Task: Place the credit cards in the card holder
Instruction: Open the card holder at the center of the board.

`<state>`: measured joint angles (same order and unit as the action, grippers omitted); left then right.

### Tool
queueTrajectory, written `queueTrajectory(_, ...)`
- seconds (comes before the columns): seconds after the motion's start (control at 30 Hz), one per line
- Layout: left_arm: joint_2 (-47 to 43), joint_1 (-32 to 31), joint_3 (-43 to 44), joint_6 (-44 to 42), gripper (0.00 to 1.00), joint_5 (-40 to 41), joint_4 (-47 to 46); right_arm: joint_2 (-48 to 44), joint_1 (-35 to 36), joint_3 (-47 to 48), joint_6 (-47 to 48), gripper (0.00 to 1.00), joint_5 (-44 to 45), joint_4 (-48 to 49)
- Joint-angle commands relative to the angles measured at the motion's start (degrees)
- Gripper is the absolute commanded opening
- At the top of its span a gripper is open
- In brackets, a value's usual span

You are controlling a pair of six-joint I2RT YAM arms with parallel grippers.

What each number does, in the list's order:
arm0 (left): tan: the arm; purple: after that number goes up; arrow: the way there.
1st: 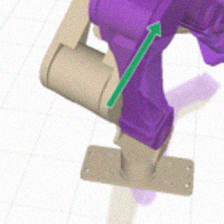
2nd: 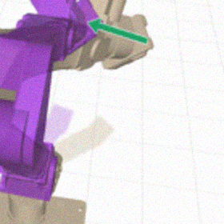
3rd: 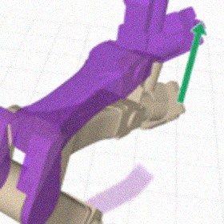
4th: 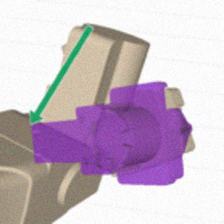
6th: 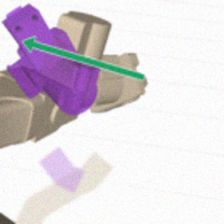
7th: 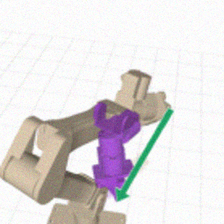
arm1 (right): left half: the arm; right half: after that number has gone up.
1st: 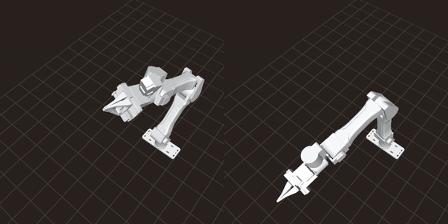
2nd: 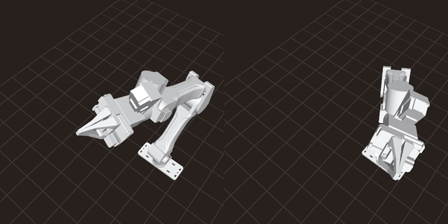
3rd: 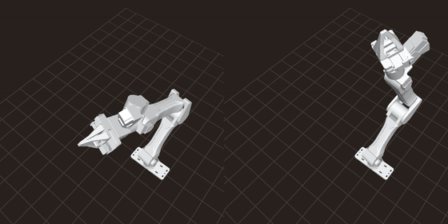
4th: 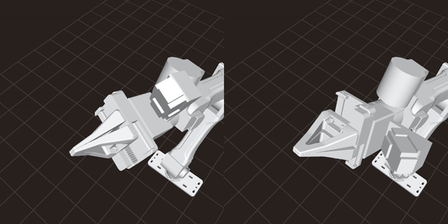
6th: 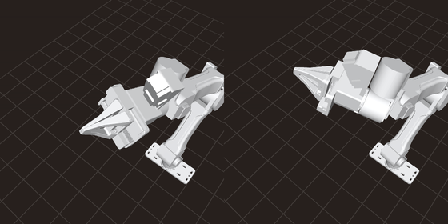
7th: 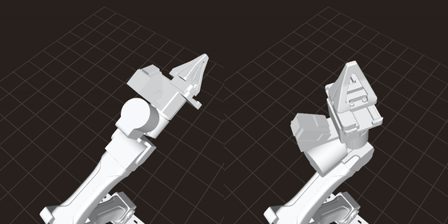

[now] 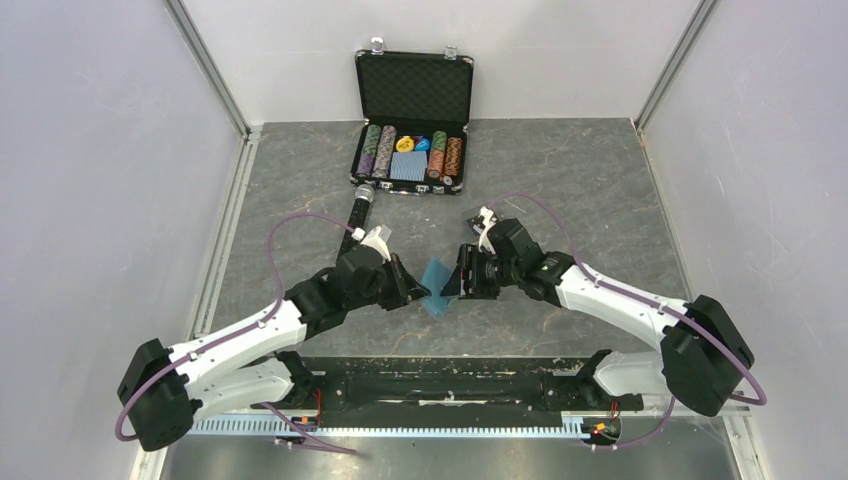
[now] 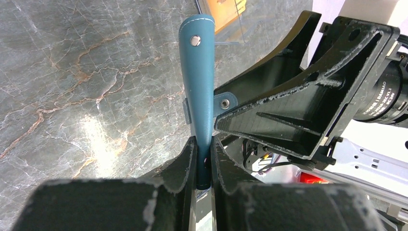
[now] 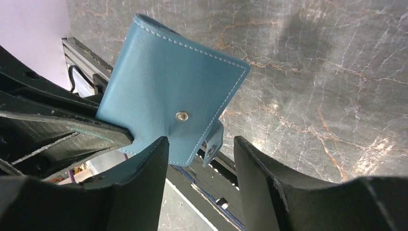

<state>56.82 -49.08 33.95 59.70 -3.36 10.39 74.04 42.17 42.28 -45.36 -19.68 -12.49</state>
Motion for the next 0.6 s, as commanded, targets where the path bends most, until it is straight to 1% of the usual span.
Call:
queueTrajectory(0.0,-1.56,0.21,0.97,0.15,0.02,0.28,-1.69,-0.4,-0.78,2.35,1.24,0.56,1.2,0.55)
queueTrajectory(0.07,-1.68,0.21,0.87,0.09,0.02,0.28,-1.69,0.5,-0.82,3.36,2.46,0.54,1.9,-1.49)
queueTrajectory(0.17,-1.86,0.21,0.87,0.06,0.02,0.37,-1.7,2.03,-0.78,3.92,3.6,0.46,2.17,-3.97)
queueTrajectory(0.23,-1.9,0.21,0.81,0.13,0.02,0.48,-1.78,2.72,-0.82,3.73,3.97,0.43,1.44,-4.73)
queueTrajectory(0.33,-1.84,0.21,0.85,0.13,0.02,0.35,-1.87,2.52,-0.79,0.84,2.52,0.4,-1.56,-0.32)
queueTrajectory(0.4,-1.81,0.21,0.85,0.06,0.02,0.28,-1.87,2.61,-0.76,-0.93,0.82,0.36,-3.04,2.53)
queueTrajectory(0.53,-1.89,0.21,0.95,-0.2,0.03,0.37,-1.78,2.33,-0.8,-2.26,0.16,0.31,-2.33,4.83)
queueTrajectory(0.57,-1.89,0.23,1.01,-0.21,0.03,0.36,-1.82,2.31,-0.8,-2.57,-0.04,0.28,-2.59,5.97)
